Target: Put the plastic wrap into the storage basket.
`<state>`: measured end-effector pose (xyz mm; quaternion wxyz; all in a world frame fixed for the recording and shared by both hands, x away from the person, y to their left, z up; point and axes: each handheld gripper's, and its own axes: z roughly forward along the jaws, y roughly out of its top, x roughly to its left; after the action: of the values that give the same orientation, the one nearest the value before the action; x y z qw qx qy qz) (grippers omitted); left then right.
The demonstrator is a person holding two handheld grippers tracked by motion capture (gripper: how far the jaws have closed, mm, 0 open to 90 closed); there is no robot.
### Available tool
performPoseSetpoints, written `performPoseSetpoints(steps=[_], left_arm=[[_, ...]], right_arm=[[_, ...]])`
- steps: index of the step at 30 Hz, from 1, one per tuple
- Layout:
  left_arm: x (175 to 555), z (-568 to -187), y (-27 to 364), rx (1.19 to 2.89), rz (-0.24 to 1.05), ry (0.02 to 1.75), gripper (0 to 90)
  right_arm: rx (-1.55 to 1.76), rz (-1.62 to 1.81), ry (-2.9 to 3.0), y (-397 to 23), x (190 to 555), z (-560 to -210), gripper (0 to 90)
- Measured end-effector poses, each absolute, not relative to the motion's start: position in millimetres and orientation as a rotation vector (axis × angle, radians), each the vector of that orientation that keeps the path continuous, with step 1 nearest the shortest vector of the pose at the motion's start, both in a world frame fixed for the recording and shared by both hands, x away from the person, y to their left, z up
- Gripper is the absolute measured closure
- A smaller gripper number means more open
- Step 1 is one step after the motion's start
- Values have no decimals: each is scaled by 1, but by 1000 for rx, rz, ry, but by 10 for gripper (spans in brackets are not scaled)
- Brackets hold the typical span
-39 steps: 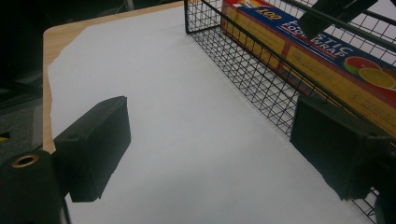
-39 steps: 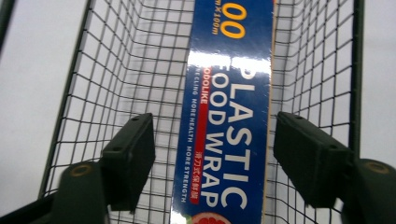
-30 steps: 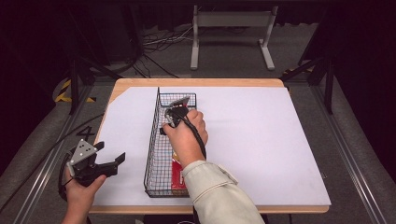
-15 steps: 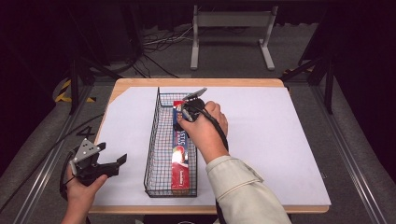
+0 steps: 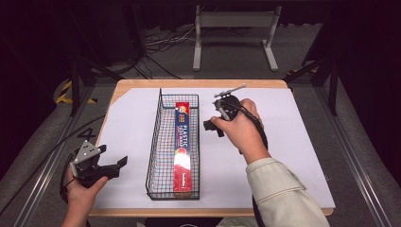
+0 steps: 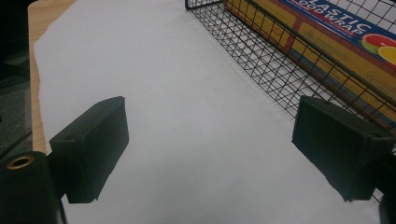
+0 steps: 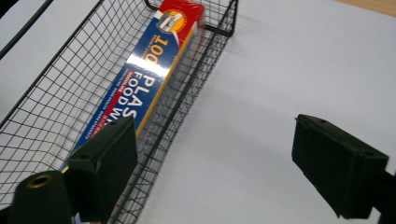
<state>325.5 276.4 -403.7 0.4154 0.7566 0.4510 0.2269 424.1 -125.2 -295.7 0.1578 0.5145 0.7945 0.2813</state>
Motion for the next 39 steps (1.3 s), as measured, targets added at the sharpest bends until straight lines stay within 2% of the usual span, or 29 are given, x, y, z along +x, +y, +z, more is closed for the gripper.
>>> performPoseSetpoints(steps=[25,31,39], left_arm=[[324,-404,278,1866,599,1146,123],[322,-410,270,1884,667,1109,126],[324,-414,266,1886,640,1083,122]], right_arm=[[1416,956,2283,-225,414,-297,133],[1355,982,2274,-245,411,-302,126],[1261,1048,2214,-281,399,-316,126]])
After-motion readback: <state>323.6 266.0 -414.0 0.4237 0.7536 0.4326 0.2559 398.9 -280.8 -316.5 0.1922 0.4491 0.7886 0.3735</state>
